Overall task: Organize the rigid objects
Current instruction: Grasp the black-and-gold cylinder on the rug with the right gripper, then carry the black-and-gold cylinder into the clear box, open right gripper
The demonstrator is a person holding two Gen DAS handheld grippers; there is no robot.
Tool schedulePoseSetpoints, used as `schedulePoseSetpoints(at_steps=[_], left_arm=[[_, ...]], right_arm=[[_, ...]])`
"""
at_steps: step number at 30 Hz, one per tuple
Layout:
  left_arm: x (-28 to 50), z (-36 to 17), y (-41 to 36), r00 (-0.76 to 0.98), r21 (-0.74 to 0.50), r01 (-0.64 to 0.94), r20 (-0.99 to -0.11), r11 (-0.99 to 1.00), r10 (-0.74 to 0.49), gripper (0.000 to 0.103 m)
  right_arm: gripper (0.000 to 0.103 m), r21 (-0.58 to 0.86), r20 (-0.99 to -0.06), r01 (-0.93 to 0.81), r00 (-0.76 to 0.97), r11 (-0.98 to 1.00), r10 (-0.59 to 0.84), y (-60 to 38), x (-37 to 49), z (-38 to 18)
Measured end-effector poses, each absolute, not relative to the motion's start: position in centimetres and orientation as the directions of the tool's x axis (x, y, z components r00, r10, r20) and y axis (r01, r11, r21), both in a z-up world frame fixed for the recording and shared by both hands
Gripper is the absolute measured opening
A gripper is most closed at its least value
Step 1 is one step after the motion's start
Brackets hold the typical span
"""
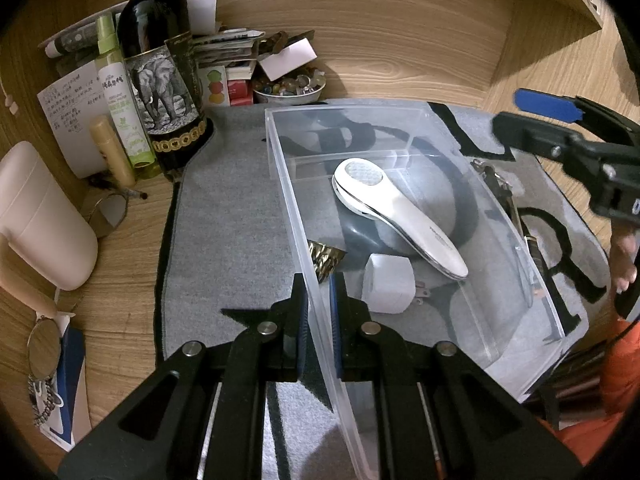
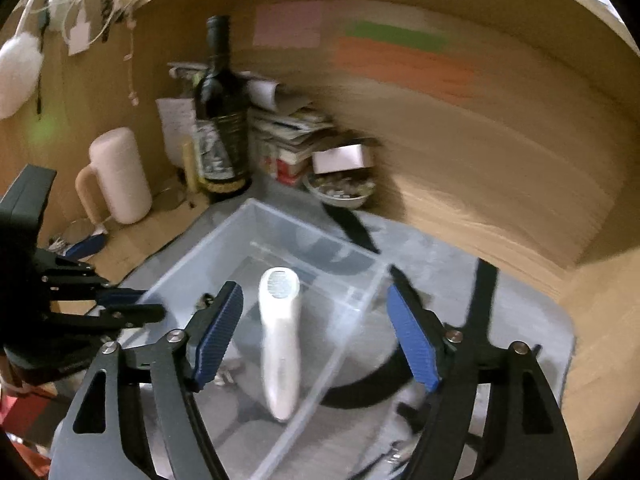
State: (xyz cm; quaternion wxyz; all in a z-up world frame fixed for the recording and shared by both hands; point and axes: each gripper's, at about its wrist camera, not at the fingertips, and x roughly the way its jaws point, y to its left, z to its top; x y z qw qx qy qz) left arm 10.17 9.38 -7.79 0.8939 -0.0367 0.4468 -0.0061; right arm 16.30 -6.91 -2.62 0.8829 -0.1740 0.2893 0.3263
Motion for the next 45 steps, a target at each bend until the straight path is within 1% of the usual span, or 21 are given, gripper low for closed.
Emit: schedulePoseSetpoints(at_steps=[3, 7, 16, 26, 29, 31, 33, 35, 36, 37, 38, 39, 45], left_arm=[[10.2, -7.9, 9.4, 0.601, -0.068, -0.021, -0.798, 0.997, -0.042, 0.01], [10.2, -7.9, 9.4, 0.601, -0.069, -0.021, -0.798, 0.997, -0.043, 0.01], [10.2, -7.9, 9.4, 0.601, -0.069, -0.021, -0.798, 0.997, -0.042, 0.01], [10.1, -7.9, 9.4, 0.601, -0.068, -0.021, -0.798, 0.997, -0.042, 0.01], [10.2, -7.9, 9.4, 0.601, -0.069, -0.021, -0.798, 0.997, -0.042, 0.01], [10.2, -7.9, 9.4, 0.6, -0.068, -0.02, -0.799, 0.997, -0.042, 0.01], [10.2, -7.9, 9.4, 0.601, -0.067, -0.02, -0.798, 0.998, -0.042, 0.01], [10.2, -7.9, 9.4, 0.601, -0.067, -0.02, -0.798, 0.998, -0.041, 0.01], [10.2, -7.9, 9.5, 0.602, -0.066, -0.02, -0.797, 0.998, -0.04, 0.01], [10.2, -7.9, 9.5, 0.603, -0.064, -0.021, -0.797, 0.998, -0.039, 0.01], [10.2, -7.9, 9.6, 0.603, -0.064, -0.021, -0.797, 0.998, -0.038, 0.01], [10.2, -8.0, 9.6, 0.603, -0.064, -0.022, -0.797, 0.998, -0.038, 0.01], [10.1, -8.0, 9.6, 0.603, -0.062, -0.021, -0.797, 0.998, -0.037, 0.01]], right_arm=[[0.075, -0.123, -0.615, -0.633, 0.653, 0.764, 0.442, -8.9, 16.9, -2.3], [0.076, -0.101, -0.626, -0.565, 0.676, 0.819, 0.389, -12.3, 17.8, -2.8], [0.076, -0.047, -0.709, -0.434, 0.649, 0.9, 0.277, -18.1, 18.3, -6.9], [0.076, 0.024, -0.803, -0.397, 0.539, 0.917, 0.254, -20.0, 16.3, -12.6], [0.076, 0.024, -0.816, -0.396, 0.523, 0.918, 0.247, -19.7, 15.9, -13.8], [0.075, -0.004, -0.807, -0.4, 0.543, 0.917, 0.233, -19.5, 15.4, -14.2], [0.068, -0.024, -0.799, -0.408, 0.557, 0.913, 0.228, -19.5, 15.0, -14.1], [0.053, -0.028, -0.795, -0.411, 0.562, 0.911, 0.229, -19.8, 14.9, -14.0], [0.048, -0.028, -0.792, -0.408, 0.566, 0.913, 0.229, -20.0, 15.0, -13.9], [0.039, -0.026, -0.791, -0.405, 0.568, 0.914, 0.229, -20.1, 15.1, -13.9], [0.025, -0.023, -0.786, -0.401, 0.573, 0.916, 0.231, -20.3, 15.3, -13.7], [0.022, -0.026, -0.78, -0.394, 0.583, 0.919, 0.228, -20.5, 15.4, -13.6], [0.022, -0.04, -0.75, -0.369, 0.625, 0.929, 0.216, -21.2, 15.6, -12.6]])
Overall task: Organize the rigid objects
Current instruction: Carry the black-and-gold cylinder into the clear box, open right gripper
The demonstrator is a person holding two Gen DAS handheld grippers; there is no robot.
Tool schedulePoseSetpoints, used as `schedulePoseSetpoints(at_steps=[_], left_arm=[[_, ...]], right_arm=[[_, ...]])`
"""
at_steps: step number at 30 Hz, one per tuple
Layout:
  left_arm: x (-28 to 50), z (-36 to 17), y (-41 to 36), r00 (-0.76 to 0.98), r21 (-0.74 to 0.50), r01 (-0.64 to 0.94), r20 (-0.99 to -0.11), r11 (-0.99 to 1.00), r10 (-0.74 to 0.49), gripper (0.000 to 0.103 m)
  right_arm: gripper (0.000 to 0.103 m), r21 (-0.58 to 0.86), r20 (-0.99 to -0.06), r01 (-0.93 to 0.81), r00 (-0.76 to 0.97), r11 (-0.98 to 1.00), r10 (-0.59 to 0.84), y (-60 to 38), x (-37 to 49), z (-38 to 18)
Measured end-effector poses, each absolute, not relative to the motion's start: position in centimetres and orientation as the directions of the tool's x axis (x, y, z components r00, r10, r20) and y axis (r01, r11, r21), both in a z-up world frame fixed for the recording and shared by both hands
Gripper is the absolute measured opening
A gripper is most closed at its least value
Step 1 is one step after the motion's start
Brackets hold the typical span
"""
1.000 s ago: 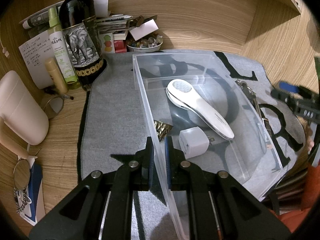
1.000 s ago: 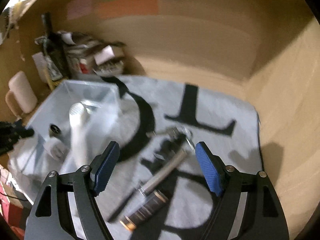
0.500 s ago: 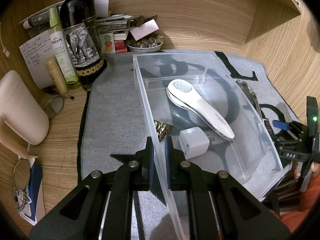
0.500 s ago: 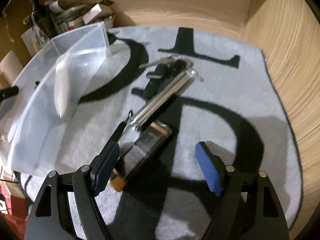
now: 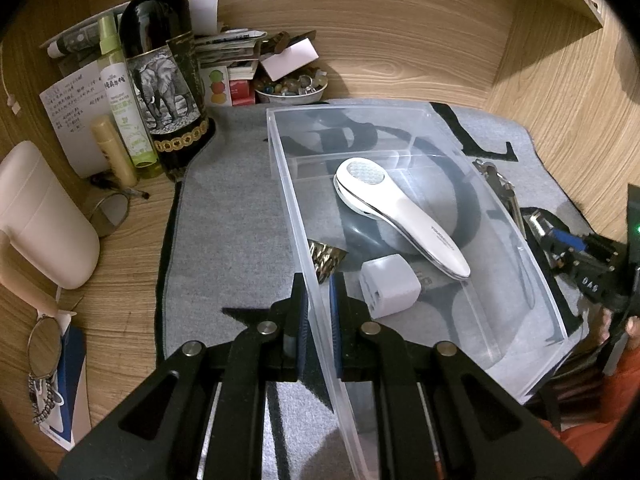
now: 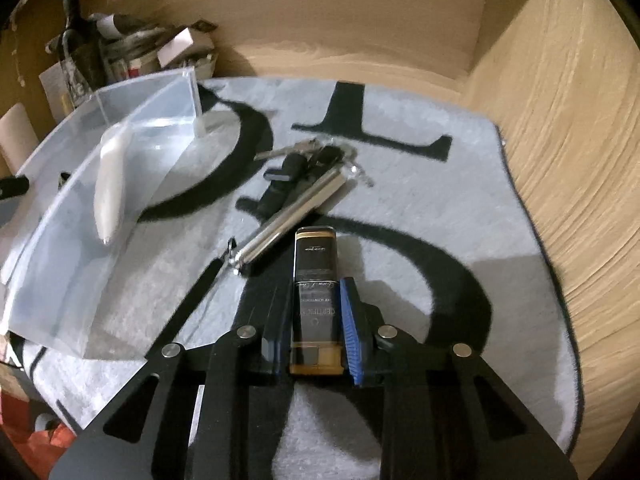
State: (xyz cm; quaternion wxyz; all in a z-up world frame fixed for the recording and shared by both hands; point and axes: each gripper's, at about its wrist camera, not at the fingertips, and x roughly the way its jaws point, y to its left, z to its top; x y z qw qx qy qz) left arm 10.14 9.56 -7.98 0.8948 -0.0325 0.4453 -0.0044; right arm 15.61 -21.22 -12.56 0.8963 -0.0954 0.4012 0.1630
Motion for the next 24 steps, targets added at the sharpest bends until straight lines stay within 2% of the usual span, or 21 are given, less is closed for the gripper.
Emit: schedulePoseSetpoints(at_steps=[10, 24], left_arm=[[10.1, -8.0, 9.5, 0.603, -0.063, -0.021, -0.797, 0.998, -0.037, 0.01], [10.1, -8.0, 9.6, 0.603, -0.063, -0.022, -0.797, 0.998, -0.037, 0.01]], right_arm=[[0.022, -0.042, -0.665, -0.402, 0.694, 0.915, 0.275, -20.0, 15.6, -7.9], [0.022, -0.056, -0.55, -0.543, 0.717, 0.838, 0.428, -14.2, 15.2, -3.1]])
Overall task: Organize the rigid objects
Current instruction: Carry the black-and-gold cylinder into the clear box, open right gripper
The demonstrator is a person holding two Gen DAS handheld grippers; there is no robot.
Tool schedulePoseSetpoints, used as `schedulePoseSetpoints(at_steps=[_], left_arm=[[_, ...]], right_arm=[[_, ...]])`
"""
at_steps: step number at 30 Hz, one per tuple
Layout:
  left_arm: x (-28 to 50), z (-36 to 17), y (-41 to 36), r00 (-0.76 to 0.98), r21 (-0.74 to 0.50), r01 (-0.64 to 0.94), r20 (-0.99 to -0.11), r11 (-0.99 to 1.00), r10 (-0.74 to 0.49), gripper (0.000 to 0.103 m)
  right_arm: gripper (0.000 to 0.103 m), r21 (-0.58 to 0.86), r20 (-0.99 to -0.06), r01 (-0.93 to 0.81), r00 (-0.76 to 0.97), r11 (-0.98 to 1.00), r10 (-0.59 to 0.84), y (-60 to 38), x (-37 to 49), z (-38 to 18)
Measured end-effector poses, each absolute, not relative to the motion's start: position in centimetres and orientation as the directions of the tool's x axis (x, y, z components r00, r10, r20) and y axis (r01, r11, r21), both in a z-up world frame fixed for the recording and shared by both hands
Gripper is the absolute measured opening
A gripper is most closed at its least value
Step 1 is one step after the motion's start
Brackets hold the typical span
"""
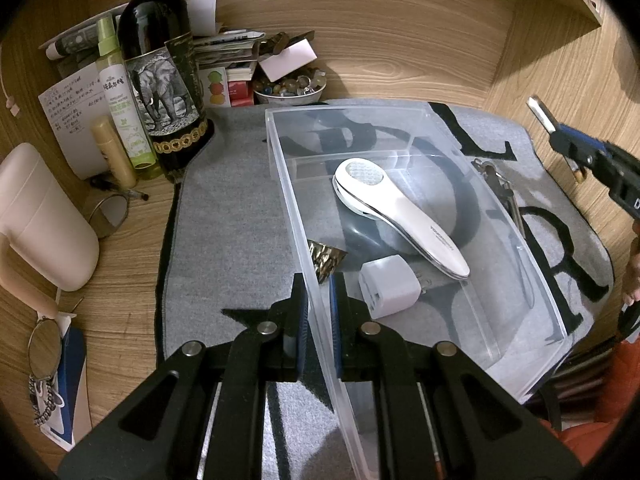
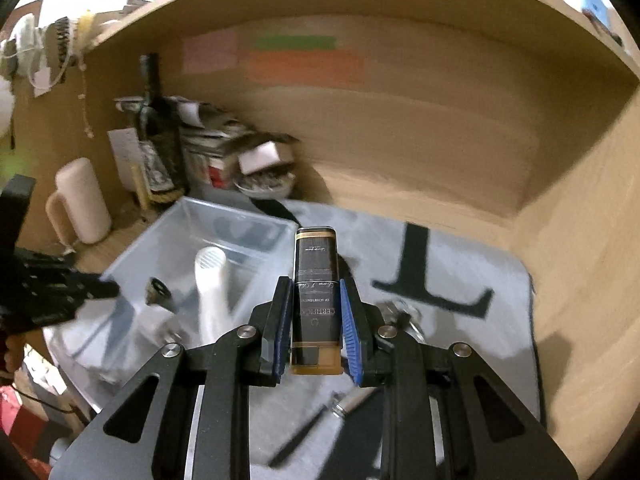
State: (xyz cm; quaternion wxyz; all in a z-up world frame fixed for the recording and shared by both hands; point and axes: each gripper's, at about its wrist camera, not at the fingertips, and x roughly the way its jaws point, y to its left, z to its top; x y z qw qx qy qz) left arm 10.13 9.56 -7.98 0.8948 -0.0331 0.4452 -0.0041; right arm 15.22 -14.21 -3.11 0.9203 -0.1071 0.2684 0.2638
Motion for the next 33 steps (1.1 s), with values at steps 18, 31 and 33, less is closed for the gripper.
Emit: schedulePoseSetpoints(at_steps=[18, 31, 33], left_arm=[[10.4, -8.0, 9.4, 0.603, -0.065, -0.015, -0.797, 0.998, -0.043, 0.01], [10.2, -8.1, 9.4, 0.606, -0.064, -0.008, -0.794, 0.998, -0.046, 0.01], [10.2, -8.1, 9.4, 0.606, -0.065, -0.008, -0.794, 0.998, -0.047, 0.01]], right_arm=[[0.022, -0.064, -0.669, -0.744, 0.526, 0.665, 0.525, -4.6, 15.8, -5.9], [0.022, -0.149, -0.797, -0.807, 0.44, 0.572, 0.413, -1.4, 15.8, -9.0], [0.022, -0.161, -0.799, -0.802, 0.449, 0.575, 0.401, -1.3, 15.9, -9.2]])
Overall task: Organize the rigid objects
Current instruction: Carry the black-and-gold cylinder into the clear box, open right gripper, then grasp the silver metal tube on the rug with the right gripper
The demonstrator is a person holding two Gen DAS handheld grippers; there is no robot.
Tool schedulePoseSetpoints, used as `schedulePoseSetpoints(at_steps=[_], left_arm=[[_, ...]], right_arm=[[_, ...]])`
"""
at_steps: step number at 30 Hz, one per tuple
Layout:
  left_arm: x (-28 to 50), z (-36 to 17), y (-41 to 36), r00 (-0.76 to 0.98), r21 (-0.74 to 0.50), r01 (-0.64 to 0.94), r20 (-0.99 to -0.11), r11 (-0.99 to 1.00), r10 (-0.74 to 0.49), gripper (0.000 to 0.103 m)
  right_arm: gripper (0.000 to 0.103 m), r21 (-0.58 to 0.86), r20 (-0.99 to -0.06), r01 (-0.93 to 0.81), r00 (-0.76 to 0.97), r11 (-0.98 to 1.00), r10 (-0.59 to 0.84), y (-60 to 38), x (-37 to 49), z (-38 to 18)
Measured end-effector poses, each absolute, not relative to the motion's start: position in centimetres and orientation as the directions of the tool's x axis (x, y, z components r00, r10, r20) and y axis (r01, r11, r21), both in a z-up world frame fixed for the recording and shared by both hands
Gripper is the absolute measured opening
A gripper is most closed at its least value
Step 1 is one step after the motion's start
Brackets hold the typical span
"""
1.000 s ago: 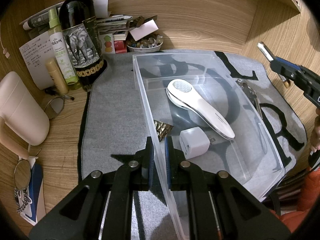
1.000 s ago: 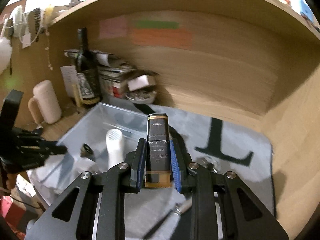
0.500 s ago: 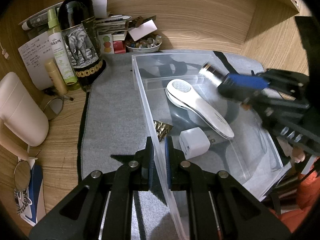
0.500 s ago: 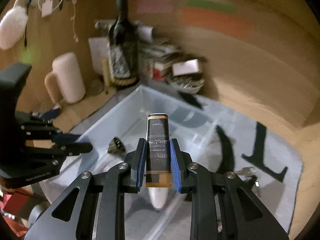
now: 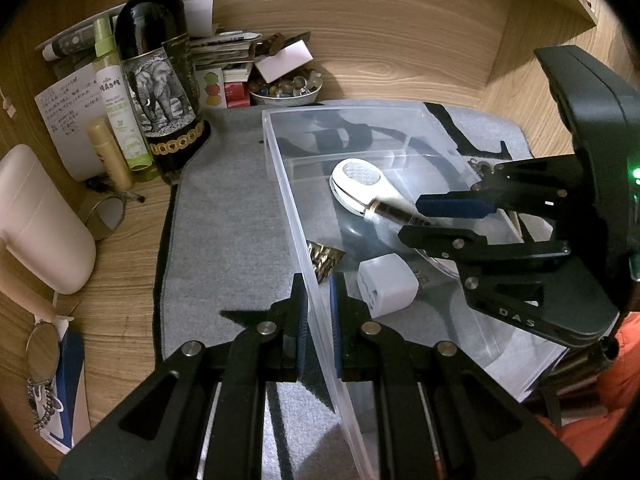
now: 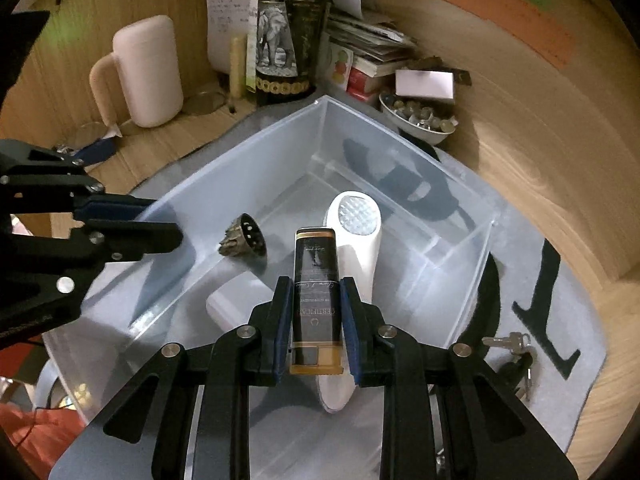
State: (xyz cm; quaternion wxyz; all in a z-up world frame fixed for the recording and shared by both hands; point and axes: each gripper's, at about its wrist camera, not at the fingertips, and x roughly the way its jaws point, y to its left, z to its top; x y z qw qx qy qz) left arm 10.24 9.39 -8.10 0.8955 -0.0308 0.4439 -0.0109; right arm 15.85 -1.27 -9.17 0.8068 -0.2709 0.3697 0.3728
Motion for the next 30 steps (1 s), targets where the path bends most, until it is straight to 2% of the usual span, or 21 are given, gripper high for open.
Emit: schedulePoseSetpoints(at_steps=[6, 19, 30], left_arm=[[10.3, -8.1, 9.4, 0.606, -0.064, -0.008, -0.794, 0.998, -0.046, 0.01], [10.2, -8.1, 9.4, 0.606, -0.064, -0.008, -0.794, 0.998, -0.046, 0.01], [10.2, -8.2, 9.4, 0.607, -0.065, -0.008, -0.794, 0.998, -0.047, 0.01]], right_arm=[[0.04, -0.157, -0.775, -0.785, 0.474, 0.599, 0.418, -1.7, 16.1, -8.5], [0.041, -0.13, -0.677, -0.699, 0.581, 0.703, 0.452, -6.1, 16.8, -4.2], [0.042, -0.112, -0.646, -0.551, 0.673, 0.827, 0.361, -12.5, 19.1, -3.0]])
